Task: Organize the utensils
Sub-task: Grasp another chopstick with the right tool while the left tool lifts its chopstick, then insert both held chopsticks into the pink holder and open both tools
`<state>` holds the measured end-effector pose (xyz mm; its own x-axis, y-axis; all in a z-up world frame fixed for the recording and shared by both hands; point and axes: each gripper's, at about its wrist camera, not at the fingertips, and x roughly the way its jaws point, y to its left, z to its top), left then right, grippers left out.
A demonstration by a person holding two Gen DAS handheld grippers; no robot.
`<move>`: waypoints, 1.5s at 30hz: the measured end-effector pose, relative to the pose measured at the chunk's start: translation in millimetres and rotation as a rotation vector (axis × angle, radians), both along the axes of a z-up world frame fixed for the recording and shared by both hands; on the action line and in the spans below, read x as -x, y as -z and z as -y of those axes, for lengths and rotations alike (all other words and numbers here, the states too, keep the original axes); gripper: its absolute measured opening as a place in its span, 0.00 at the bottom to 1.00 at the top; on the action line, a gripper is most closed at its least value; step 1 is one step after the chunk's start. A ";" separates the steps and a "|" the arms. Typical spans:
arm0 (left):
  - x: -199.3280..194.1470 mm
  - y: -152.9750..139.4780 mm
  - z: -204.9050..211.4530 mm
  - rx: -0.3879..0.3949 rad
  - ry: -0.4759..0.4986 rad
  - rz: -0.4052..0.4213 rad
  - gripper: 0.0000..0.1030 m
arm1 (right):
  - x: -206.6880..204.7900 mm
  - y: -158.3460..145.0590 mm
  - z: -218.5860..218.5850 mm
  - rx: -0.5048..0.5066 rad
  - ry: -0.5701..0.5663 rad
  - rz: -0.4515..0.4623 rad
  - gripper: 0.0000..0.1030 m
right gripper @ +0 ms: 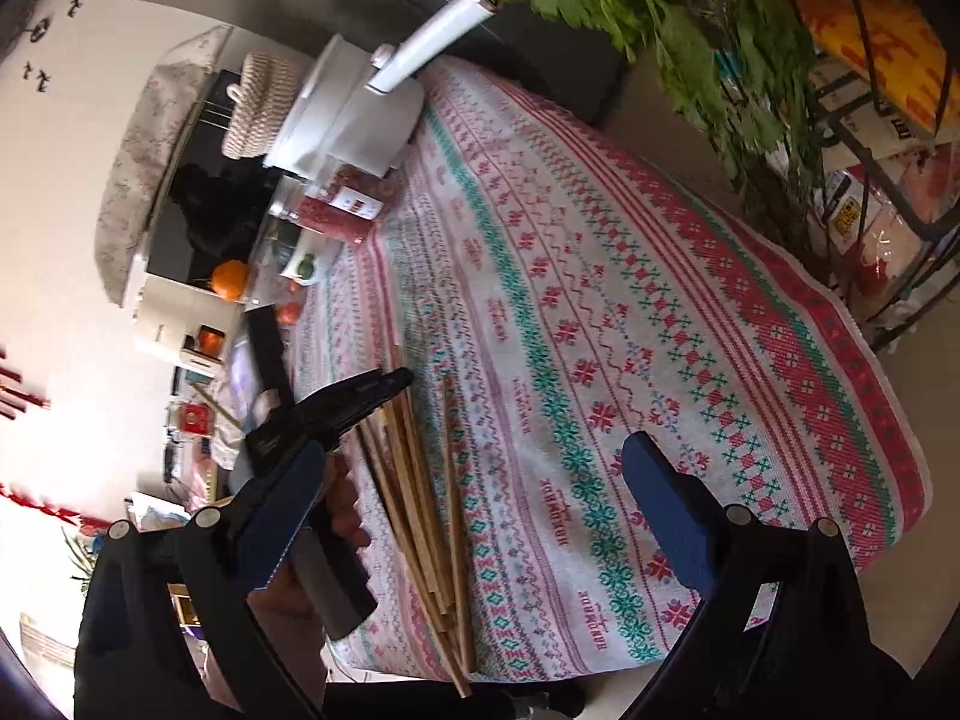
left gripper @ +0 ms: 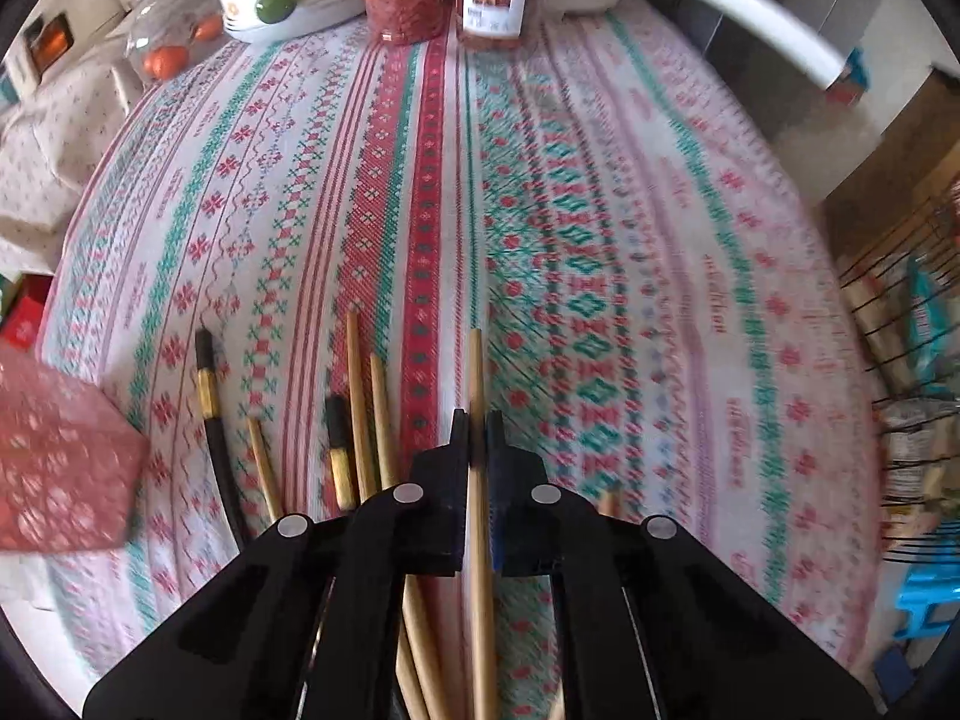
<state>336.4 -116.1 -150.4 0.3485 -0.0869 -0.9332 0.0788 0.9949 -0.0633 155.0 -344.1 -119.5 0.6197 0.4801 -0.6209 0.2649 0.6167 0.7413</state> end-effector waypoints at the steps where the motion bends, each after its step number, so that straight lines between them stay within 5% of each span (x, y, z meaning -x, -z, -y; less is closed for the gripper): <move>1: 9.6 -8.0 -2.1 0.019 0.007 0.034 0.04 | -1.9 1.1 -1.8 0.016 0.003 -0.009 0.94; 11: 121.2 -112.8 -66.0 0.203 0.074 0.325 0.04 | -47.6 9.7 -72.3 0.265 -0.102 -0.105 0.93; 18: 184.9 -147.1 -106.8 0.244 0.086 0.439 0.04 | -99.6 40.2 -125.9 0.373 -0.184 -0.245 0.62; 23: 214.0 -158.4 -137.3 0.246 0.062 0.490 0.04 | -118.3 45.5 -147.5 0.440 -0.169 -0.260 0.54; 25: 219.0 -160.3 -147.3 0.251 0.038 0.502 0.04 | -121.1 44.5 -161.5 0.490 -0.188 -0.239 0.44; 29: 226.1 -161.0 -166.0 0.269 -0.008 0.513 0.04 | -116.8 46.2 -172.9 0.588 -0.190 -0.210 0.06; 36: 240.3 -166.0 -189.9 0.318 -0.056 0.520 0.04 | -90.4 28.2 -143.0 0.539 -0.163 -0.121 0.06; 45: 252.9 -186.2 -197.2 0.329 -0.084 0.555 0.04 | -24.7 -60.6 -129.5 0.500 -0.162 0.127 0.06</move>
<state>83.6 81.0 35.9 0.7895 -0.2892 -0.5414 0.1105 0.9346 -0.3381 179.7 -214.6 -58.9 0.6475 0.2408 -0.7230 0.0647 0.9279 0.3671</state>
